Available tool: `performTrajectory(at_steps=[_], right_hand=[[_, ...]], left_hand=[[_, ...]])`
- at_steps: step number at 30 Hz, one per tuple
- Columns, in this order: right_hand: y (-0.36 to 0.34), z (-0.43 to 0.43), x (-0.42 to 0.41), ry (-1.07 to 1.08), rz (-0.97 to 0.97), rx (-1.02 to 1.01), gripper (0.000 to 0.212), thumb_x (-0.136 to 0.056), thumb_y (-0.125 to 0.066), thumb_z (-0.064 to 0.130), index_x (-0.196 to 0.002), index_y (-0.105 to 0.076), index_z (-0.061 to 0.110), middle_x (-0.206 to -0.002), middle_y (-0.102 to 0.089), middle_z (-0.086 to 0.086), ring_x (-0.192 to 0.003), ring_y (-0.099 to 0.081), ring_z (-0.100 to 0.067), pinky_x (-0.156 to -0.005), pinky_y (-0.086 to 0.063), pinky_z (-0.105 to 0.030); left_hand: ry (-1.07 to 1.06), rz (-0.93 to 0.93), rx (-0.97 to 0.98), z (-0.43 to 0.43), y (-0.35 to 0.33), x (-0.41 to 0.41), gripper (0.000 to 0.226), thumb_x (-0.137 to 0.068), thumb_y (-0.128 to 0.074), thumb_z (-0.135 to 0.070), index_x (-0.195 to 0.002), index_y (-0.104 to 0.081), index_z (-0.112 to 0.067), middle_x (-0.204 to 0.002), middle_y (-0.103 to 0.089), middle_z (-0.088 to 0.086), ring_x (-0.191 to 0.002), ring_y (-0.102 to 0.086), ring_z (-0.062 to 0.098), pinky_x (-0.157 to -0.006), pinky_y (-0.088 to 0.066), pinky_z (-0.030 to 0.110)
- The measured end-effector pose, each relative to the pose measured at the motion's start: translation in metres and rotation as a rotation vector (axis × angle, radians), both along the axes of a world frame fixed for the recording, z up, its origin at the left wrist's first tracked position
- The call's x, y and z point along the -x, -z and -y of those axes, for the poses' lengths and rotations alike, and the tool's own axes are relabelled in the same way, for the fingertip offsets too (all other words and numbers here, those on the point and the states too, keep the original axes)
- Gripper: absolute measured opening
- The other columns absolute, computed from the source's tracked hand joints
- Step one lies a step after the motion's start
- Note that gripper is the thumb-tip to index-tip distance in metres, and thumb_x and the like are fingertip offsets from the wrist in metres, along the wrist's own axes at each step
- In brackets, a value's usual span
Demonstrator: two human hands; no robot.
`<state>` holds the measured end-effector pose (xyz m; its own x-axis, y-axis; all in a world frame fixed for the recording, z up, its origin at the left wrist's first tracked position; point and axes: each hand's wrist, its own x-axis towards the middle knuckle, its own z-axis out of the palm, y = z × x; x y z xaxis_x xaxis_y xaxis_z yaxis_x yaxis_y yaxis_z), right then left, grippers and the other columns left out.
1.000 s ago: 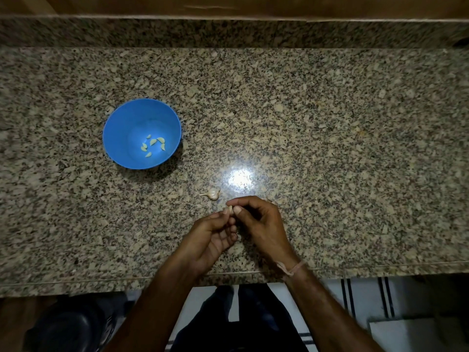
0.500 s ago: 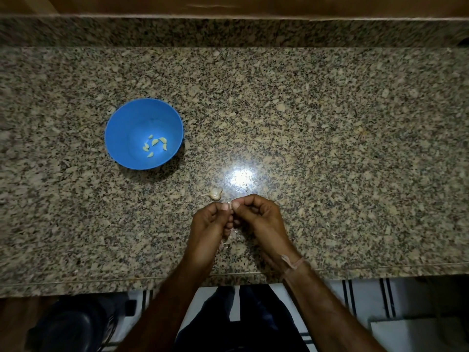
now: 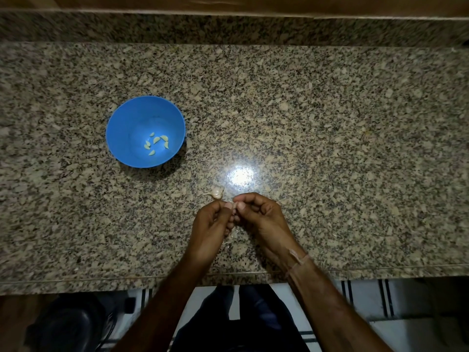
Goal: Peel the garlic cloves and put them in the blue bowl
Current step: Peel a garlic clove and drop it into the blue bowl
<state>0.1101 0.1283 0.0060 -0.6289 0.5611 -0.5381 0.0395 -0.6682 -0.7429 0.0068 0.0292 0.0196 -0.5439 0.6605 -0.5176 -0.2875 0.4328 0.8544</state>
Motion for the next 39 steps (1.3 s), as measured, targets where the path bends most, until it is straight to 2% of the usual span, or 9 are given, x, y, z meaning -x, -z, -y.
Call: performTrajectory(at_steps=[3, 7, 14, 17, 21, 25, 30, 36, 39], right_hand=[[0.002, -0.001, 0.0, 0.012, -0.017, 0.056, 0.01, -0.09, -0.073, 0.01, -0.1, -0.074, 0.007, -0.091, -0.071, -0.015, -0.084, -0.065, -0.022, -0.087, -0.056, -0.036], [0.002, 0.001, 0.001, 0.022, -0.026, 0.076, 0.013, -0.087, -0.072, 0.013, -0.098, -0.071, 0.007, -0.088, -0.074, -0.008, -0.081, -0.067, -0.015, -0.084, -0.057, -0.028], [0.003, 0.003, 0.002, 0.049, -0.018, 0.058, 0.016, -0.086, -0.073, 0.013, -0.101, -0.072, 0.006, -0.092, -0.075, -0.013, -0.084, -0.069, -0.02, -0.082, -0.059, -0.026], [0.006, 0.005, 0.002, 0.069, -0.006, 0.039, 0.02, -0.087, -0.074, 0.013, -0.104, -0.075, 0.005, -0.1, -0.075, -0.021, -0.096, -0.067, -0.036, -0.087, -0.059, -0.033], [0.006, 0.009, 0.0, 0.079, 0.018, 0.01, 0.024, -0.088, -0.074, 0.01, -0.11, -0.076, 0.003, -0.111, -0.074, -0.028, -0.11, -0.067, -0.046, -0.104, -0.051, -0.054], [0.005, 0.01, -0.001, 0.075, 0.04, -0.011, 0.02, -0.093, -0.071, 0.001, -0.112, -0.077, 0.003, -0.115, -0.075, -0.026, -0.117, -0.067, -0.05, -0.109, -0.049, -0.061], [0.002, 0.01, -0.001, 0.07, 0.054, -0.049, 0.019, -0.095, -0.071, 0.001, -0.113, -0.076, 0.001, -0.117, -0.075, -0.022, -0.116, -0.07, -0.043, -0.11, -0.049, -0.061], [-0.003, 0.009, -0.001, 0.027, 0.057, -0.108, 0.019, -0.097, -0.07, 0.002, -0.115, -0.075, 0.0, -0.117, -0.076, -0.02, -0.114, -0.071, -0.041, -0.108, -0.051, -0.061], [-0.005, 0.009, -0.001, 0.027, 0.051, -0.114, 0.02, -0.097, -0.068, 0.0, -0.116, -0.074, -0.003, -0.116, -0.076, -0.021, -0.114, -0.071, -0.04, -0.107, -0.052, -0.06]], left_hand=[[-0.015, -0.074, 0.005, 0.0, 0.0, -0.001, 0.02, -0.106, -0.058, -0.02, -0.094, -0.071, -0.011, -0.08, -0.074, 0.002, -0.073, -0.068, 0.014, -0.069, -0.054, 0.034], [-0.091, -0.199, -0.016, 0.0, -0.001, -0.002, 0.005, -0.097, -0.07, -0.013, -0.097, -0.072, -0.018, -0.089, -0.076, 0.002, -0.083, -0.075, 0.023, -0.079, -0.063, 0.045], [0.032, -0.61, 0.003, 0.003, -0.011, 0.001, 0.011, -0.097, -0.069, -0.013, -0.102, -0.078, -0.018, -0.09, -0.071, -0.01, -0.08, -0.066, 0.006, -0.07, -0.054, 0.027], [0.082, -0.72, 0.003, 0.003, -0.013, 0.002, 0.01, -0.098, -0.068, -0.012, -0.102, -0.077, -0.016, -0.09, -0.068, -0.009, -0.078, -0.063, 0.004, -0.068, -0.05, 0.023], [0.115, -0.749, 0.007, 0.004, -0.017, 0.005, 0.01, -0.095, -0.071, -0.012, -0.099, -0.077, -0.018, -0.087, -0.067, -0.01, -0.077, -0.062, 0.004, -0.067, -0.045, 0.014], [0.111, -0.734, 0.009, 0.005, -0.019, 0.005, 0.009, -0.095, -0.071, -0.012, -0.099, -0.078, -0.017, -0.087, -0.068, -0.009, -0.078, -0.063, 0.002, -0.067, -0.045, 0.011], [0.12, -0.707, -0.008, 0.005, -0.021, 0.007, 0.012, -0.096, -0.071, -0.01, -0.101, -0.079, -0.017, -0.089, -0.069, -0.01, -0.082, -0.065, -0.001, -0.07, -0.042, 0.005], [0.141, -0.75, 0.039, 0.004, -0.016, 0.01, 0.006, -0.097, -0.07, -0.015, -0.098, -0.076, -0.017, -0.089, -0.069, -0.007, -0.078, -0.063, 0.004, -0.068, -0.048, 0.019], [0.13, -0.726, 0.048, 0.003, -0.016, 0.009, 0.008, -0.098, -0.068, -0.016, -0.099, -0.076, -0.018, -0.088, -0.069, -0.008, -0.077, -0.062, 0.004, -0.066, -0.045, 0.015]])
